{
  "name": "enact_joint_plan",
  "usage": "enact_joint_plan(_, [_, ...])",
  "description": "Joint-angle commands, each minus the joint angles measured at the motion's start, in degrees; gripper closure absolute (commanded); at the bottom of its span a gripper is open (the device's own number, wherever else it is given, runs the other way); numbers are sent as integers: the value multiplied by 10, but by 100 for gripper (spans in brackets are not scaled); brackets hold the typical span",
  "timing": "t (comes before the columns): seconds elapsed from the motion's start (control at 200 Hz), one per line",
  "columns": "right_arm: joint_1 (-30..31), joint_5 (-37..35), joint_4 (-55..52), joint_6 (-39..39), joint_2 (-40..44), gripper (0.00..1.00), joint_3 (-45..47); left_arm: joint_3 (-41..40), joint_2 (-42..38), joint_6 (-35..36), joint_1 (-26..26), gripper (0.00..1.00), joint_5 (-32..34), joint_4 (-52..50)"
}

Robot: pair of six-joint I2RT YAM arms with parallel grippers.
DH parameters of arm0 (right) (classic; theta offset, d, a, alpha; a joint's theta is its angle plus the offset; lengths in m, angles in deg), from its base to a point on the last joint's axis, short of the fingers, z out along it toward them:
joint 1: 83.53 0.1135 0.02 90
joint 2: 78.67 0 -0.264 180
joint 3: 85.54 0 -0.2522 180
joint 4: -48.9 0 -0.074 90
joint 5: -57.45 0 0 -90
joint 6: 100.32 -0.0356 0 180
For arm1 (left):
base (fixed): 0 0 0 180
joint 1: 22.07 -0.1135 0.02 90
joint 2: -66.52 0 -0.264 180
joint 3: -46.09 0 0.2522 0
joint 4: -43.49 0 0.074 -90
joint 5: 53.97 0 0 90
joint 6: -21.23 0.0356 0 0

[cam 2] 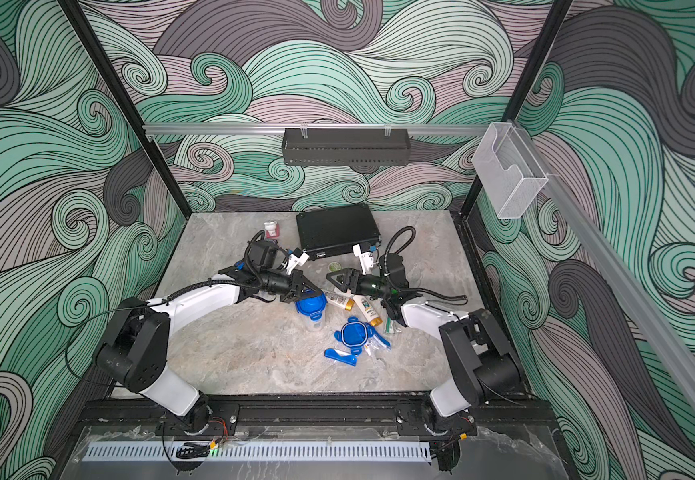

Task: Take out toiletry kits
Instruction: Unfasten the latch on the container.

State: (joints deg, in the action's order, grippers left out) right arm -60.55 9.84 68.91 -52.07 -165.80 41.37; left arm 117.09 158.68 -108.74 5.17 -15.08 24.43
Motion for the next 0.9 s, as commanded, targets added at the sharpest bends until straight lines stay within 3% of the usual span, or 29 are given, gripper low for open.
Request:
enact_joint_plan(0.0, [-4,-5,-14,14,20,30,2,-22,23,-16,4,95,-1,14])
enact_joint_plan(0.896, [13,-4,-110,21,157,34,42,-93,94,-16,0,100,24,46])
